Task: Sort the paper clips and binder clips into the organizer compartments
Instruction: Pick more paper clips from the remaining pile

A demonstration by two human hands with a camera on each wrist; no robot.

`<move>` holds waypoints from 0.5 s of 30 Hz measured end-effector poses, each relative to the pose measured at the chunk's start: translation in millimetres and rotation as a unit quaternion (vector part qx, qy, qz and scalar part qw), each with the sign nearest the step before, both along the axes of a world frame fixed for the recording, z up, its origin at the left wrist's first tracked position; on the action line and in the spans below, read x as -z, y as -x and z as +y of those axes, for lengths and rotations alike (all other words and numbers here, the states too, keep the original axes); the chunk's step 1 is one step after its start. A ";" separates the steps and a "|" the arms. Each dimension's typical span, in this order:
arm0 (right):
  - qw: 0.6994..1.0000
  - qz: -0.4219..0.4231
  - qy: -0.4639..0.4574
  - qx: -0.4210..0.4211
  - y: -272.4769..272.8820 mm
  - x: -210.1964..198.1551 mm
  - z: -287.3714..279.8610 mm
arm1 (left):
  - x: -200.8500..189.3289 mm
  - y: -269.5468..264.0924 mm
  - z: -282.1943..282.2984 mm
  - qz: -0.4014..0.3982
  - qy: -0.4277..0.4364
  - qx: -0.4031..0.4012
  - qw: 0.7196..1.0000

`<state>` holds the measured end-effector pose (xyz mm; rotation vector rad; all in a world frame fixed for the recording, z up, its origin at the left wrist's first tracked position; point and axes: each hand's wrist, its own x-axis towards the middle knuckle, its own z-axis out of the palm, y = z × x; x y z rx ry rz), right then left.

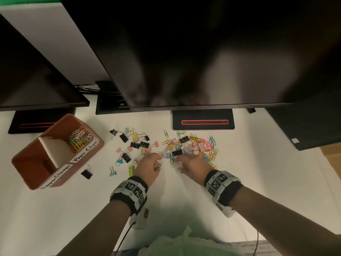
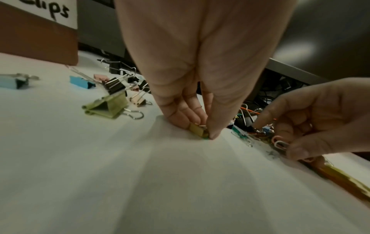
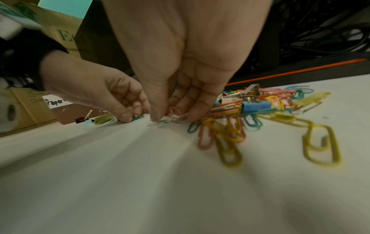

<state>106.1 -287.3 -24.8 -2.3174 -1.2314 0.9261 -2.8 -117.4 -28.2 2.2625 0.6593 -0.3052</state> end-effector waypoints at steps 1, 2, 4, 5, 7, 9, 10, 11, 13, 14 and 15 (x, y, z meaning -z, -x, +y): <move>1.000 -0.010 0.010 0.000 -3.6 -0.2 2.0 | -0.1 0.8 0.1 -0.005 0.009 -0.009 1.000; 1.000 -0.024 0.019 -0.003 -6.5 0.5 3.5 | -0.6 1.2 0.2 -0.014 0.019 -0.019 1.000; 0.998 -0.049 0.020 -0.020 -9.3 2.4 4.0 | -1.7 2.9 2.5 -0.038 0.027 -0.030 0.998; 0.998 -0.053 0.014 -0.029 -8.8 3.1 3.1 | -2.1 4.1 4.7 -0.046 0.016 -0.029 0.998; 0.997 -0.049 0.012 -0.051 -4.8 3.5 0.1 | -2.8 7.3 10.0 -0.049 -0.029 -0.023 0.998; 0.997 -0.052 0.004 -0.062 -0.6 2.8 -3.5 | -5.6 10.1 12.4 -0.031 -0.092 -0.006 0.995; 0.997 -0.052 -0.007 -0.053 0.2 2.4 -5.1 | -7.8 10.9 11.5 -0.012 -0.125 0.012 0.992; 0.998 -0.049 -0.014 -0.035 -0.1 2.5 -6.2 | -9.2 10.8 9.6 0.010 -0.154 0.035 0.987; 0.999 -0.045 -0.004 0.001 -2.1 1.2 -6.6 | -10.4 8.9 4.8 0.049 -0.191 0.073 0.978; 0.999 -0.046 0.009 0.005 -2.5 0.9 -6.2 | -9.9 7.4 2.6 0.062 -0.197 0.079 0.975; 0.998 -0.050 0.024 -0.002 -1.9 1.0 -5.4 | -9.5 5.5 0.6 0.069 -0.199 0.080 0.974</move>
